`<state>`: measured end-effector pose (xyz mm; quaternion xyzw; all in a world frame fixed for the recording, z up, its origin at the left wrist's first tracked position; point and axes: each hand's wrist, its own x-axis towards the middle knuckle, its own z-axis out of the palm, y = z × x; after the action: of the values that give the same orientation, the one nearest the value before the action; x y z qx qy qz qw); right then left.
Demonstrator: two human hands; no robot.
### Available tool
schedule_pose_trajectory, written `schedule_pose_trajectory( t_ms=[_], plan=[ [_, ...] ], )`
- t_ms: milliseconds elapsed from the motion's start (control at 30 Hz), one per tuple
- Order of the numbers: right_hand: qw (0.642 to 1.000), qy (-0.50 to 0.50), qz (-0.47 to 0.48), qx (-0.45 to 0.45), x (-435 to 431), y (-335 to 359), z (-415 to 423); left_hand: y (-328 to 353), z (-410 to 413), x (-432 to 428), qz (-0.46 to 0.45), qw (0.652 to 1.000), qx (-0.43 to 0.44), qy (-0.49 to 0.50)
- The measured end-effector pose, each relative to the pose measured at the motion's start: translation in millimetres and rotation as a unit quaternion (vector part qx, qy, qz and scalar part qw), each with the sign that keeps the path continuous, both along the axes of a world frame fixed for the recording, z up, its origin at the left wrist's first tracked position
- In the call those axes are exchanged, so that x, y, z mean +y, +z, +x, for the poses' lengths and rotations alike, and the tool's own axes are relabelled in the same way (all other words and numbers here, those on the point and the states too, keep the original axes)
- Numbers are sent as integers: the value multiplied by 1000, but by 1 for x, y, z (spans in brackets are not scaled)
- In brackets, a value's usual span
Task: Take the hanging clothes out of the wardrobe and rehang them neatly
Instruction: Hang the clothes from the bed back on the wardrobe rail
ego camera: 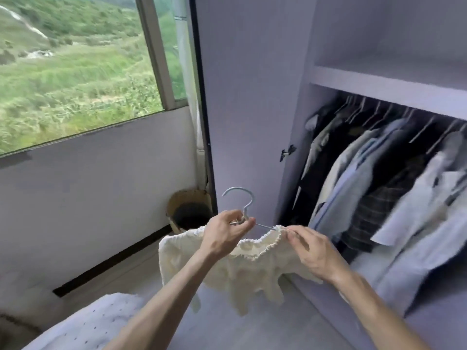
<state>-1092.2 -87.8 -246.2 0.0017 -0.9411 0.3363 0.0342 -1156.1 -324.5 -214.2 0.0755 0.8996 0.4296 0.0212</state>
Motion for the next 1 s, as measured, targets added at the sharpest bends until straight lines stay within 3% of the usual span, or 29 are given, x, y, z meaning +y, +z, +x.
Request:
schedule_pose_trajectory(
  t_ms=[233,433,600,767,867,1000],
  plan=[
    [978,-176,112,3,55,-24,56,0,-30,81,-31,974,58,-215],
    [951,-250,168,-67,73,-29,104,-7,-47,134,-30,952,110,-284],
    [957,-263,-3,-123,67,-4,151,-7,-31,186,43,932,79,-352],
    [940,-279,-94,-174,56,11,180,-13,-10,229,44,899,44,-433],
    [921,-307,-154,-185,43,10,193,-14,10,249,1,880,22,-474],
    [890,-355,-247,-147,25,0,202,-25,24,268,-143,799,6,-585]
  ],
)
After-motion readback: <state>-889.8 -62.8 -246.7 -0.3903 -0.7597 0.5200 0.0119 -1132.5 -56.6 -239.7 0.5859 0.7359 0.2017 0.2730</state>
